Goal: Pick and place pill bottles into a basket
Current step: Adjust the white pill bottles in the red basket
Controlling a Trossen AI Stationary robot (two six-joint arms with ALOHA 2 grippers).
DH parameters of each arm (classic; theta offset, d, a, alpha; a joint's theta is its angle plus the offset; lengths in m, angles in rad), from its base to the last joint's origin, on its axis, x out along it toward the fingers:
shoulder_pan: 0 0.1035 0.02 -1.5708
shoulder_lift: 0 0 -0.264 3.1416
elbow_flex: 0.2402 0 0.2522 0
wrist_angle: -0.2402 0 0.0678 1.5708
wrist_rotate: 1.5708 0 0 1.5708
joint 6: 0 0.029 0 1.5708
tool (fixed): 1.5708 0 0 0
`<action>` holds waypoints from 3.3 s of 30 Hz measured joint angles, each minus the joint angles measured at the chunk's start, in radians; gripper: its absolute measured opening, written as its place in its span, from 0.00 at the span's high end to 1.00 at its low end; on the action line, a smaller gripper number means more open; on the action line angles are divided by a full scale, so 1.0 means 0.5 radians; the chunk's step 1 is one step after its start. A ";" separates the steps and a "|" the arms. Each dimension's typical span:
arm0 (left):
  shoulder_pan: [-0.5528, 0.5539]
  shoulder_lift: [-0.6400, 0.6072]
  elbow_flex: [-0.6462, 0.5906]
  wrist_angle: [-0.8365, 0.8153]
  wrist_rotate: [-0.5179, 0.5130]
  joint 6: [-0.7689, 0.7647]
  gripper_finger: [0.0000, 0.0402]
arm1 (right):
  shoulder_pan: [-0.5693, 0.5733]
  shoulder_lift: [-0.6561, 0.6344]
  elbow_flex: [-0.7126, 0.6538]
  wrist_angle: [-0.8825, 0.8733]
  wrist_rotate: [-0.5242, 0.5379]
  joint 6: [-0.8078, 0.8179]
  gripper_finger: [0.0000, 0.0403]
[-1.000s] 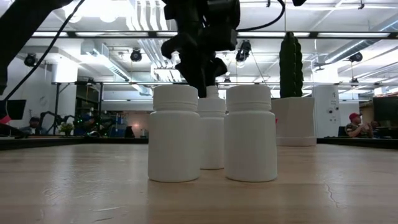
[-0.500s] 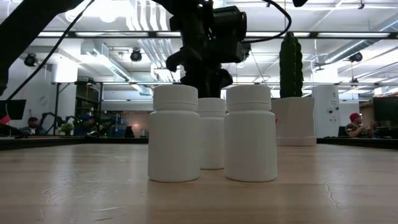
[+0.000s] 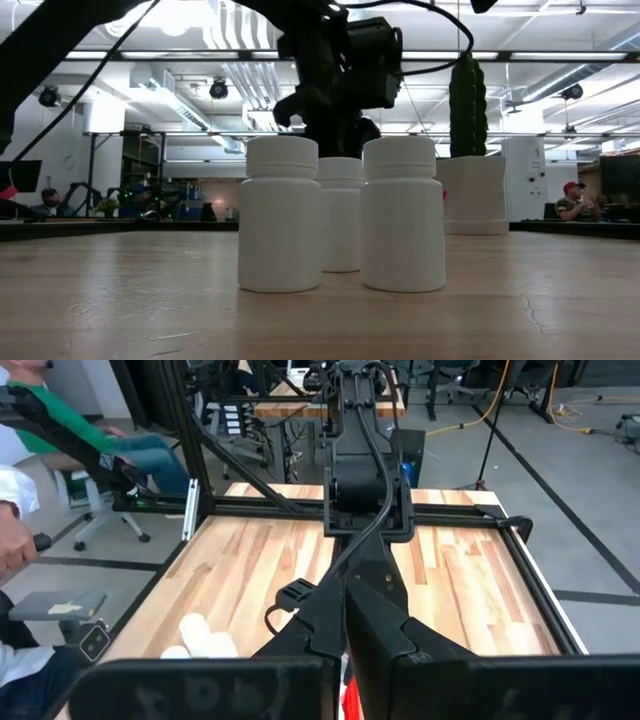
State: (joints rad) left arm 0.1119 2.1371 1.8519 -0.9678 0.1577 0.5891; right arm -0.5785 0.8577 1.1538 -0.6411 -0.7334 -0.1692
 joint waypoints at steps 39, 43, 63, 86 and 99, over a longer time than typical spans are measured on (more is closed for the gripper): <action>0.030 0.009 -0.050 0.036 -0.002 -0.012 0.65 | 0.000 0.001 0.000 -0.036 0.002 -0.036 0.98; 0.030 0.009 -0.050 0.036 -0.001 -0.015 0.65 | 0.000 0.001 0.000 -0.036 0.002 -0.036 0.98; 0.025 0.009 -0.044 0.066 -0.002 -0.074 0.53 | 0.000 0.001 0.000 -0.073 0.005 -0.067 0.98; 0.033 -0.407 -0.045 0.042 0.004 -0.168 0.52 | 0.001 0.004 0.000 -0.072 0.003 -0.044 0.98; 0.037 -1.026 -0.387 0.541 0.150 -0.180 0.52 | 0.010 0.027 -0.048 -0.082 0.004 -0.036 0.98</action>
State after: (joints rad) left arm 0.1303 1.6240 1.6585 -0.6974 0.2326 0.4993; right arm -0.5735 0.8713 1.1299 -0.6819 -0.7315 -0.1870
